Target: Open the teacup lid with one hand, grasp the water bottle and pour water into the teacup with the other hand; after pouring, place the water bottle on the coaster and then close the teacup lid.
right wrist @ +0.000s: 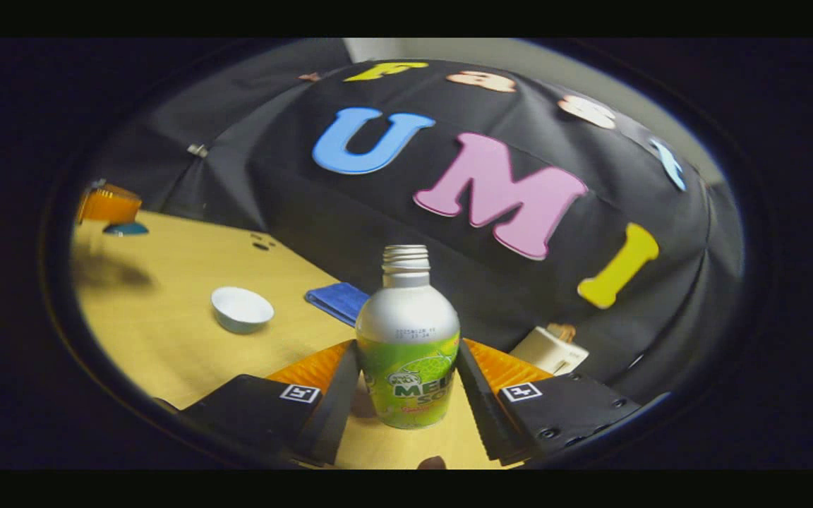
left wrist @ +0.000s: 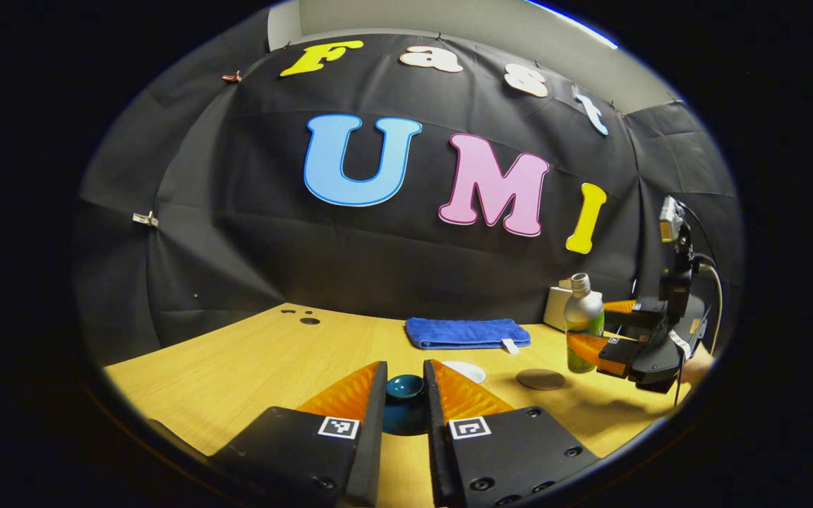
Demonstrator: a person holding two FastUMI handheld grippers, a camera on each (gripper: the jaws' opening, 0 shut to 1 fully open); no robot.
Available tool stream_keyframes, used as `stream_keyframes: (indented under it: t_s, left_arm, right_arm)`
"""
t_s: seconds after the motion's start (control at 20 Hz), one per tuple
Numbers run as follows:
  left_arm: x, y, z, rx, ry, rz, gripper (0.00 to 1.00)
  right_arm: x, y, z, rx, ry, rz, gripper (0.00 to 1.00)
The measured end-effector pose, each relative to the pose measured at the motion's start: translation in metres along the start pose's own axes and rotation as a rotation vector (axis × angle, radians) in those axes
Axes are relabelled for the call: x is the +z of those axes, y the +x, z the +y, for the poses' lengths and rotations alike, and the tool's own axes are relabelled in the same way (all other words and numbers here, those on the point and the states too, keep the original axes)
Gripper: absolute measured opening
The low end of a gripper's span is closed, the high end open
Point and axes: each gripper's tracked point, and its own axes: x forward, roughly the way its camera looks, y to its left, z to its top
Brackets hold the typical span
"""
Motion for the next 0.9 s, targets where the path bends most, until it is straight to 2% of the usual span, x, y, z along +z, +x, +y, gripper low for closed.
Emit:
stream_keyframes:
  t_s: [0.25,0.35,0.4,0.45,0.55,0.9]
  left_arm:
    - [-0.002,0.0,0.003,0.002,-0.03,0.003,0.32]
    - [-0.003,-0.001,0.005,0.013,-0.025,0.01,0.32]
    - [-0.001,-0.001,0.006,0.017,-0.02,0.007,0.32]
    - [0.0,-0.002,0.005,0.021,-0.017,0.003,0.32]
    - [0.002,-0.003,0.006,0.025,-0.015,-0.002,0.32]
    - [0.0,-0.004,0.008,0.018,-0.017,0.007,0.32]
  right_arm:
    - [0.003,0.03,0.032,0.057,-0.317,0.016,0.78]
    - [0.0,0.032,0.038,0.05,-0.429,0.004,0.78]
    - [-0.001,0.029,0.04,0.045,-0.485,-0.003,0.74]
    - [-0.004,0.029,0.04,0.042,-0.54,-0.01,0.78]
    - [-0.008,0.028,0.046,0.041,-0.647,-0.02,0.77]
    - [-0.013,0.037,0.069,0.102,-0.88,-0.014,0.78]
